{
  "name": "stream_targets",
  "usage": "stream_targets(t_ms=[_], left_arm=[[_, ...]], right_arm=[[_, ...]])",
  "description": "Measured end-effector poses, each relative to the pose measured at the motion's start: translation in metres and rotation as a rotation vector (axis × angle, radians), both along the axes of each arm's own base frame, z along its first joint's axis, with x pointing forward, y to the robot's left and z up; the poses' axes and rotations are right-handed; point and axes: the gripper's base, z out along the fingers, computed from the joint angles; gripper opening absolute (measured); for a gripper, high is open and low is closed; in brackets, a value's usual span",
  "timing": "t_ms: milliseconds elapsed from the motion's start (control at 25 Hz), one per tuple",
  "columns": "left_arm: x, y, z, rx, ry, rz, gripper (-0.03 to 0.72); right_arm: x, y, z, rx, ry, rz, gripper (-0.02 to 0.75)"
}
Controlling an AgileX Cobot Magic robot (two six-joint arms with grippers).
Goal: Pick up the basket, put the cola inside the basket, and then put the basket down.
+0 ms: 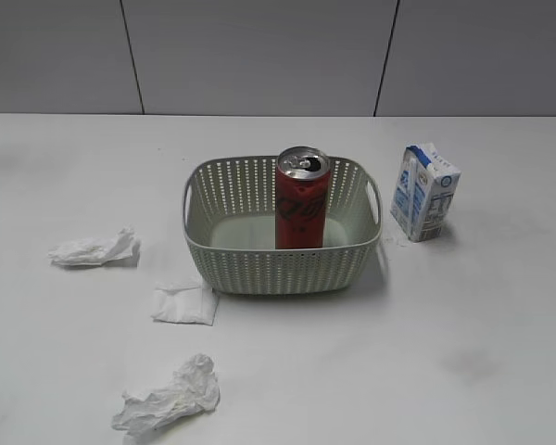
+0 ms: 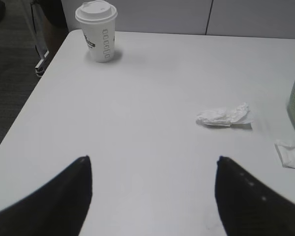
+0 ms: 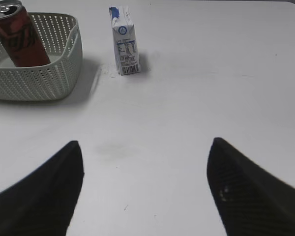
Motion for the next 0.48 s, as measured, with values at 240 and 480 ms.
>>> stream_targets(t_ms=[240,480], left_arm=[[0.0,0.0,0.0,0.0,0.0,0.0,0.585],[0.0,0.0,-0.0001,0.0,0.001,0.0,0.585]], right_arm=[[0.0,0.0,0.0,0.0,0.0,0.0,0.591],[0.0,0.0,0.0,0.0,0.0,0.0,0.591]])
